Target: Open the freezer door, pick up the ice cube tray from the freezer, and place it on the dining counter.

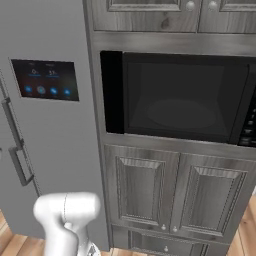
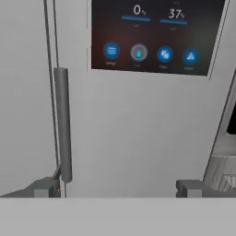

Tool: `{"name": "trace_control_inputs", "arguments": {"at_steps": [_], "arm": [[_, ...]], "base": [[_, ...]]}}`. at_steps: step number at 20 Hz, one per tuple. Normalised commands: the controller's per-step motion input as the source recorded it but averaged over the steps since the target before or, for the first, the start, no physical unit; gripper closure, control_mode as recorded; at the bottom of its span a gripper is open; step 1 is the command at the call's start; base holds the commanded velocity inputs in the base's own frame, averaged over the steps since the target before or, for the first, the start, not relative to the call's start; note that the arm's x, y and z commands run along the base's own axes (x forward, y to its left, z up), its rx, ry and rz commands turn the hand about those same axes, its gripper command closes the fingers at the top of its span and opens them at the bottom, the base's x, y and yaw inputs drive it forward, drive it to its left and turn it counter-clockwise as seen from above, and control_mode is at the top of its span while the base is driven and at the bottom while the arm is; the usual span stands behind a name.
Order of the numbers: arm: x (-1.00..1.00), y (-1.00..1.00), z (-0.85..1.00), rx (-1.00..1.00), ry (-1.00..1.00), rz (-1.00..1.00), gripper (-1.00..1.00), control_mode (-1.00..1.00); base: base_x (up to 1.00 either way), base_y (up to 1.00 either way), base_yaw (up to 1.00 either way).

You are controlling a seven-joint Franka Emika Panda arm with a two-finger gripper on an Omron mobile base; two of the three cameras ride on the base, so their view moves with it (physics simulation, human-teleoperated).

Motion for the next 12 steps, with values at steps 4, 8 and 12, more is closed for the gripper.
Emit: {"name": "trace_control_inputs", "arguments": {"at_steps": [4, 8, 12], "arm": [[0.0, 0.12, -0.52, 0.0, -0.12, 0.03, -1.0, -1.0], [0.0, 0.17, -0.47, 0.0, -0.07, 0.03, -1.0, -1.0], [0.0, 0.12, -0.35, 0.01, -0.01, 0.04, -1.0, -1.0]], "base": [[0.0, 0.0, 0.0], [0.0, 0.0, 0.0], [0.0, 0.0, 0.0]]}}
